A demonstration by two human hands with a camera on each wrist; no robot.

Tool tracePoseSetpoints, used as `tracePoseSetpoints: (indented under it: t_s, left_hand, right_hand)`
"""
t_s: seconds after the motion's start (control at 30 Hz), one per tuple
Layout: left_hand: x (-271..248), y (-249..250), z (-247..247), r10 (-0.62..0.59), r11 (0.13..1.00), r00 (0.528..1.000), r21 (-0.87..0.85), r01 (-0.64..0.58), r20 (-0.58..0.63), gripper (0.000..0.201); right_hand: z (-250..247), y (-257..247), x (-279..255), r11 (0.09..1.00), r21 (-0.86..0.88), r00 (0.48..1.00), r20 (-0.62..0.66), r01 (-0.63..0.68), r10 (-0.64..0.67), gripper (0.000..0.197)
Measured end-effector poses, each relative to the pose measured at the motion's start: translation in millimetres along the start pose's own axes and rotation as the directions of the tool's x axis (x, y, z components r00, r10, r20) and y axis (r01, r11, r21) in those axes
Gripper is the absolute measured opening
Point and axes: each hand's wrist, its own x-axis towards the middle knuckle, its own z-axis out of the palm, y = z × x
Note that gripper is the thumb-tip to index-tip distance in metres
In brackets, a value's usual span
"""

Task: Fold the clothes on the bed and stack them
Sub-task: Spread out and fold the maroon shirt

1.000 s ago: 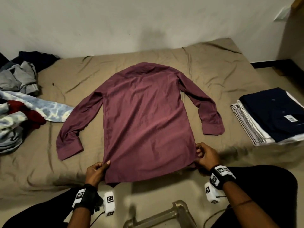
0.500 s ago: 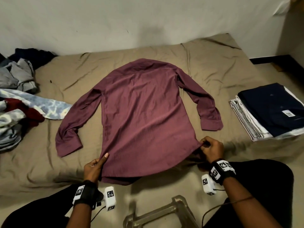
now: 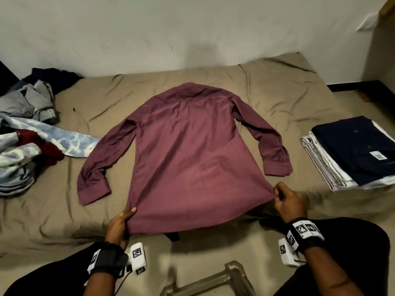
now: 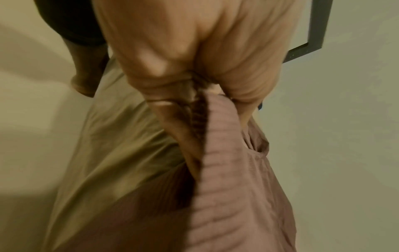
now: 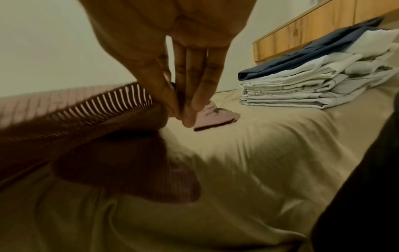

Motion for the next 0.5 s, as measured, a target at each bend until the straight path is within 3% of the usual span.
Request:
tracePoseSetpoints:
  t_s: [0.1, 0.2, 0.27, 0.3, 0.33, 0.4, 0.47, 0.5]
  left_hand:
    - [6.5, -8.0, -4.0, -0.051, 0.997, 0.999, -0.065, 0.049, -0.017, 0.041]
    - [2.6, -1.3, -3.5, -0.05, 0.986, 0.998, -0.155, 0.057, 0.044, 0.038]
    - [0.9, -0.9, -6.5, -0.073, 0.99, 0.994, -0.111, 0.082, 0.085, 0.031]
    - [1.5, -5.2, -6.9, -0.082, 0.996, 0.995, -0.035, 0.084, 0.058, 0.027]
    - [7.1, -11.8, -11.4, -0.076, 0.996, 0.997, 0.051, 0.076, 0.005, 0.022]
    - [19.4, -21.6, -17.9, -0.02, 0.962, 0.991, 0.267, 0.056, -0.136, 0.016]
    - [25.4, -24.3, -20.7, 0.013, 0.91, 0.984, 0.411, 0.063, -0.178, 0.015]
    - [26.0, -23.0, -21.4, 0.012, 0.883, 0.983, 0.463, 0.077, -0.186, 0.011]
  right_hand:
    - [8.8, -2.0, -3.3, 0.993, -0.116, 0.993, 0.116, -0.006, 0.019, 0.024]
    - [4.2, -6.8, -3.8, 0.998, -0.032, 0.999, -0.006, 0.05, -0.051, 0.028]
    - [7.0, -7.3, -0.5, 0.996, -0.015, 0.996, -0.001, 0.092, -0.092, 0.033]
    - [11.4, -5.7, 0.5, 0.994, -0.048, 0.993, 0.062, 0.101, -0.098, 0.032]
    - [17.7, -3.0, 2.2, 0.991, -0.109, 0.982, 0.178, 0.084, -0.063, 0.028]
    - [32.1, 1.3, 0.8, 0.946, -0.325, 0.902, 0.415, 0.024, 0.119, 0.015]
    - [42.6, 5.5, -1.6, 0.888, -0.46, 0.834, 0.485, -0.013, 0.264, 0.021]
    - [42.5, 3.8, -1.2, 0.873, -0.486, 0.836, 0.462, -0.04, 0.296, 0.02]
